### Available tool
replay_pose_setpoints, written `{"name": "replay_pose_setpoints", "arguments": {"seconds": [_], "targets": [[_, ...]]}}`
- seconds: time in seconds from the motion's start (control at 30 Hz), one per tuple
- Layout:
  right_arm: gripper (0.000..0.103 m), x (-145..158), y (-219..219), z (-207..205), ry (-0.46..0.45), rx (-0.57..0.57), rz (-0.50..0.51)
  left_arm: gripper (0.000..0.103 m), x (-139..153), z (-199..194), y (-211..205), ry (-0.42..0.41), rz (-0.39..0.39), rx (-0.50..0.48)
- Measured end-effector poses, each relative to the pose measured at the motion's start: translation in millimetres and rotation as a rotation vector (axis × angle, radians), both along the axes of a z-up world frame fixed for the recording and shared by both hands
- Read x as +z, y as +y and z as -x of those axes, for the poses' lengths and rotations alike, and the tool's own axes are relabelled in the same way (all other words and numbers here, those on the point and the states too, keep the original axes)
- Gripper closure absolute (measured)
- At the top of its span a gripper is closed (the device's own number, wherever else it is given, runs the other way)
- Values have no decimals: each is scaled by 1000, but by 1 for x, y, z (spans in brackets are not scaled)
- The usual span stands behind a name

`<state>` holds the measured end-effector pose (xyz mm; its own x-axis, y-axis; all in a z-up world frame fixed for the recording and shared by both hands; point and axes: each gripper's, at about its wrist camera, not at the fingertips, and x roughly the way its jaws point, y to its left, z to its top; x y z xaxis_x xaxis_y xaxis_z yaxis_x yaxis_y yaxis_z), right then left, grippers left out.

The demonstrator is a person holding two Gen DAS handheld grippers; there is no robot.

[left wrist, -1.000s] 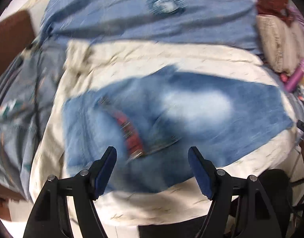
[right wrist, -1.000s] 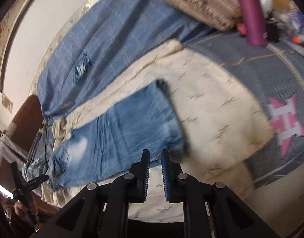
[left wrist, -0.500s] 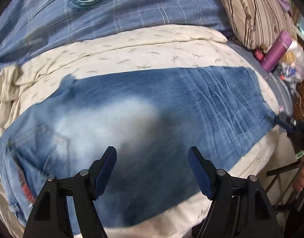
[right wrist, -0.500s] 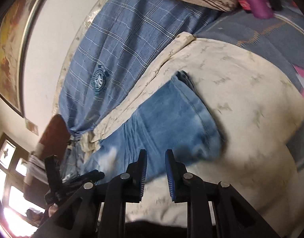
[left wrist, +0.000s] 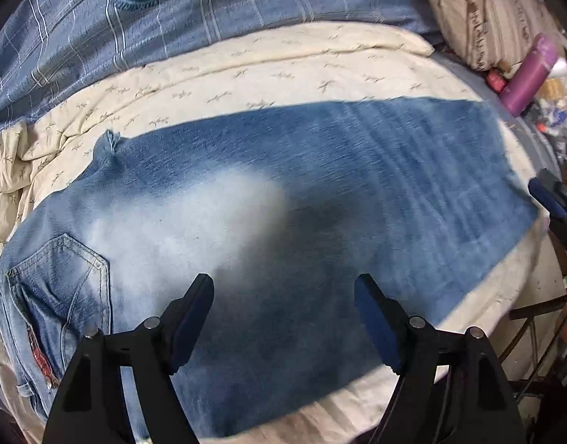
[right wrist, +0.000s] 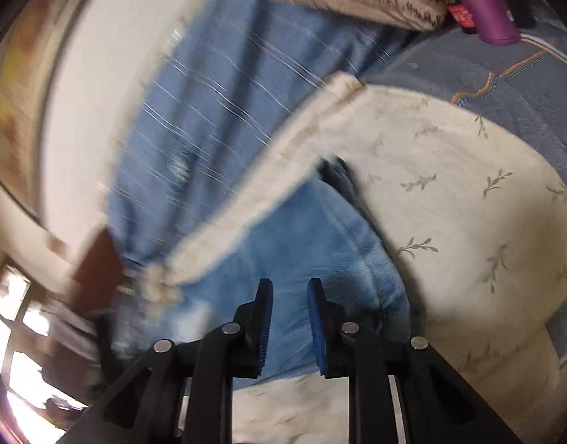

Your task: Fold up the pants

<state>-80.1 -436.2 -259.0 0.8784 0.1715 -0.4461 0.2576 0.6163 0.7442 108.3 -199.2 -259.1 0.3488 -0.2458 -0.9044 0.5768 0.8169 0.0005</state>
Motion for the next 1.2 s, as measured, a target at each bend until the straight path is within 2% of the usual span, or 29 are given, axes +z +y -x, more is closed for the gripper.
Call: {"name": "replay_pose_setpoints", "arguments": {"seconds": [0.07, 0.1, 0.23, 0.37, 0.53, 0.77, 0.93, 1.0, 1.07, 1.13, 1.2], "targets": [[24, 2, 0, 25, -44, -17, -30, 24, 5, 8, -2, 3, 17, -15], [20, 1, 0, 35, -56, -46, -56, 24, 7, 12, -3, 8, 25, -25], [20, -18, -5, 67, -106, -120, -200, 24, 13, 31, -13, 18, 46, -69], [20, -37, -6, 64, -113, -124, -320, 24, 20, 37, -29, 4, 43, -113], [22, -47, -1, 41, -58, -127, -341, 24, 27, 26, -54, -40, 47, -153], [23, -65, -11, 33, -47, -144, -412, 24, 16, 2, -87, -18, 82, -156], [23, -62, -16, 23, -39, -139, -394, 24, 8, -19, -112, -7, 101, -130], [28, -58, -16, 17, -32, -142, -383, 24, 5, -28, -126, -11, 91, -137], [54, -52, -18, 12, -24, -137, -343, 24, 0, -36, -140, -19, 60, -143], [63, -50, -19, 7, -2, -129, -308, 24, -8, -44, -153, -26, 27, -143], [63, -53, -20, 1, 28, -128, -298, 21, -14, -47, -160, -34, 6, -153]]}}
